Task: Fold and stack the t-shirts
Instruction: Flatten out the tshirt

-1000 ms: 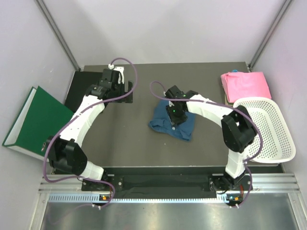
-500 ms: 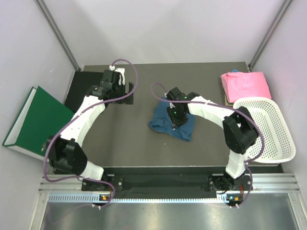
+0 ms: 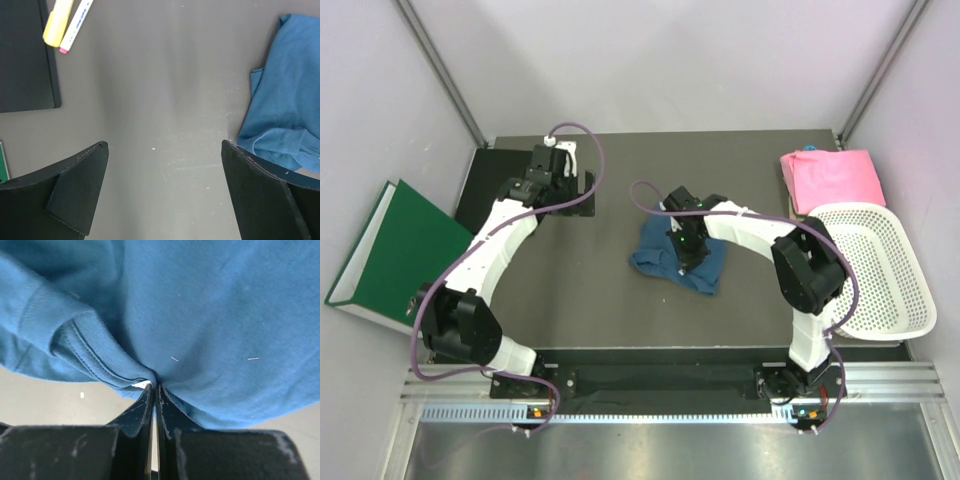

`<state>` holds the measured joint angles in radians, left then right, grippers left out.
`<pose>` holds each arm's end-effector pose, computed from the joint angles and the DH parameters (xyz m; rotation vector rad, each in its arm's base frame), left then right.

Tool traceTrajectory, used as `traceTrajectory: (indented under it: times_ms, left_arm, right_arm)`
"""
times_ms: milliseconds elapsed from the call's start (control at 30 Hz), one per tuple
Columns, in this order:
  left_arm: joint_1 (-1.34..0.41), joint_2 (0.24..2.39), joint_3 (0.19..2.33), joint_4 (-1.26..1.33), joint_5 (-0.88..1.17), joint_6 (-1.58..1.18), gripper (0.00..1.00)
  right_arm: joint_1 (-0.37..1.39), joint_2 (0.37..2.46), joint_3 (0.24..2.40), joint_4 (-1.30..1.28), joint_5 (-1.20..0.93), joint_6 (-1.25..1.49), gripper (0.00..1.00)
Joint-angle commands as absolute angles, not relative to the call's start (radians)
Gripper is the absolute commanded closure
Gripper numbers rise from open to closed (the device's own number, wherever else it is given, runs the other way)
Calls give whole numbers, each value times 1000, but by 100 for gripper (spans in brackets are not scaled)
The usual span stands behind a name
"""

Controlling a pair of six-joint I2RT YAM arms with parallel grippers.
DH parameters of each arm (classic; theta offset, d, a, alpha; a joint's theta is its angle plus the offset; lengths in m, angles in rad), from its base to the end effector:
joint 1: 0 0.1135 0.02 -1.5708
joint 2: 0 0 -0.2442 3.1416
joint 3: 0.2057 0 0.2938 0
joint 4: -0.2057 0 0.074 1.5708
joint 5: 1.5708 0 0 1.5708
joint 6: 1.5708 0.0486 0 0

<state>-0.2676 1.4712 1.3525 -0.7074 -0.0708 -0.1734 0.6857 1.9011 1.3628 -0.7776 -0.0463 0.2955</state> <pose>0.3591 -0.0949 0.2920 0.0798 2.3964 -0.1220 0.3142 0.2600 0.1300 -0.5764 2.8719 0.2367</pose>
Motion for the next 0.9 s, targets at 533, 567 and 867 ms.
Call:
traceTrajectory:
  times_ms: [533,567,867]
  left_arm:
    - [-54,1523,1376,-727,-126,-287,1]
    - [-52,1522,1373,-724,-121,-291,1]
    - [-54,1546,1345,-715,-77,-293,1]
  right_arm:
    - [514,1603,1981,-917,547,308,100]
    - [470,1567,1965,-905,581,307,100]
    - [388,1287,1927,-706,890,103,100]
